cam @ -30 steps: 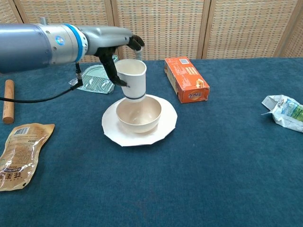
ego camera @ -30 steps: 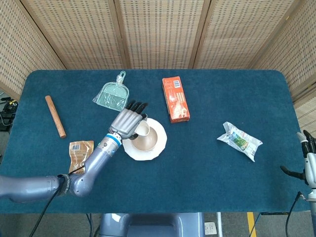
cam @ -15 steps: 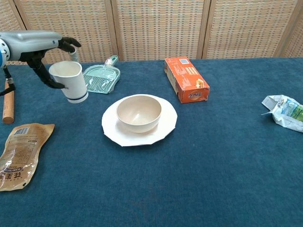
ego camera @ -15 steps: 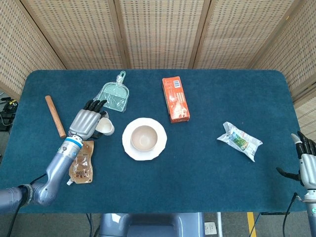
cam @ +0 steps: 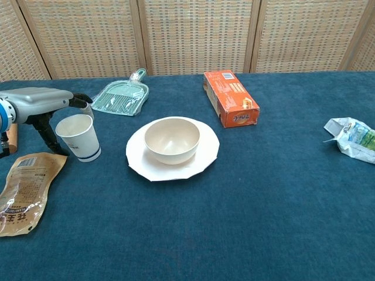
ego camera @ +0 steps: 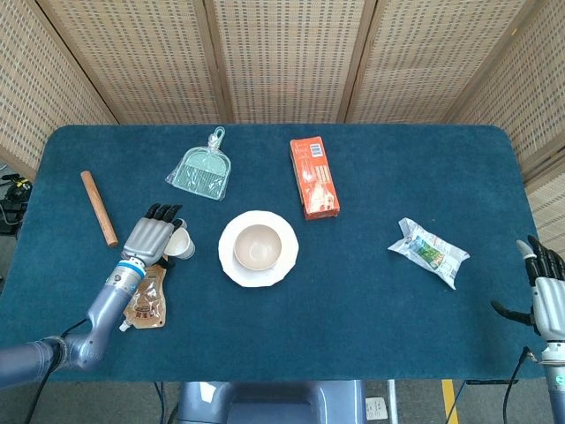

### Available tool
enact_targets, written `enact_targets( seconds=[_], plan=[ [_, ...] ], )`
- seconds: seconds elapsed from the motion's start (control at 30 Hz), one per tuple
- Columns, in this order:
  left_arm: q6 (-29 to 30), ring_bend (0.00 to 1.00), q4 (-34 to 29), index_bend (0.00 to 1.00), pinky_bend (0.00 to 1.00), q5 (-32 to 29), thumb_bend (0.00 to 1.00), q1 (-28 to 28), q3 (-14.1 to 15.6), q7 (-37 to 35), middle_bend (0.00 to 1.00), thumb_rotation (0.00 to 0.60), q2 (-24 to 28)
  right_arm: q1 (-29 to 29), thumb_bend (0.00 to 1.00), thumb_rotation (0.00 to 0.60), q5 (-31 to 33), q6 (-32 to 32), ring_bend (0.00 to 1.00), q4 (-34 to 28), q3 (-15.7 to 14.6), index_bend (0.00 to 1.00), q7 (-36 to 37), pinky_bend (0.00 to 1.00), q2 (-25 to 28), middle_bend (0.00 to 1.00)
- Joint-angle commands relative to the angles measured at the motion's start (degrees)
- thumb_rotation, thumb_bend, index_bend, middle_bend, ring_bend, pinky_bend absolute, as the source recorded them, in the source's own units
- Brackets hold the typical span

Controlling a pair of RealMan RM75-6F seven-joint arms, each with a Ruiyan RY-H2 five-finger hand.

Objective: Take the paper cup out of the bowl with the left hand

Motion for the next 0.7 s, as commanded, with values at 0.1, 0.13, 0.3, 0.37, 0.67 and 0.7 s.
enact_targets(
  seconds=[0.1, 0.13, 0.3, 0.37, 0.67, 0.7],
  plan=[
    [2.22, 0.0, -2.03, 0.03, 0.0, 1.04, 0.04, 1.57, 0.16, -0.59, 0.0, 0.6, 1.24, -0.19, 0.13, 0.6, -0.84, 0.74, 0.0, -0.8, -0.27, 0.0, -0.31, 0.0, 0.28, 0.0],
    [3.08, 0.0, -2.92, 0.01, 0.0, 1.56, 0.04, 2.09, 0.04, -1.14, 0.0, 0.6, 1.83, -0.22, 0.13, 0.6, -1.12, 0.95, 0.0, -1.04, -0.35, 0.0, -0.4, 0.0, 0.34, 0.0],
    [11.95, 0.0, -10.28, 0.0, 0.0, 7.87, 0.04, 7.05, 0.08, -5.23, 0.0, 0.6, 7.01, -0.33, 0.13, 0.6, -2.64, 1.64, 0.0, -2.27, -1.09, 0.0, -1.45, 0.0, 0.49, 0.0],
    [16.85, 0.0, -12.72, 0.0, 0.0, 11.52, 0.04, 9.87, 1.0, -6.43, 0.0, 0.6, 8.85, -0.33, 0.13, 0.6, -3.14, 1.69, 0.0, -2.64, -1.47, 0.0, -2.15, 0.0, 0.46, 0.0],
    [34.73, 0.0, -13.79, 0.0, 0.0, 22.58, 0.04, 23.89, 8.44, -9.49, 0.0, 0.6, 10.13, -0.58, 0.13, 0.6, -5.0, 2.32, 0.0, -5.06, -2.91, 0.0, -6.33, 0.0, 0.54, 0.0],
    [35.42, 0.0, -13.55, 0.0, 0.0, 23.36, 0.04, 24.84, 9.03, -10.29, 0.0, 0.6, 10.08, -0.61, 0.13, 0.6, -5.28, 2.57, 0.0, -5.37, -2.98, 0.0, -6.74, 0.0, 0.58, 0.0]
  ],
)
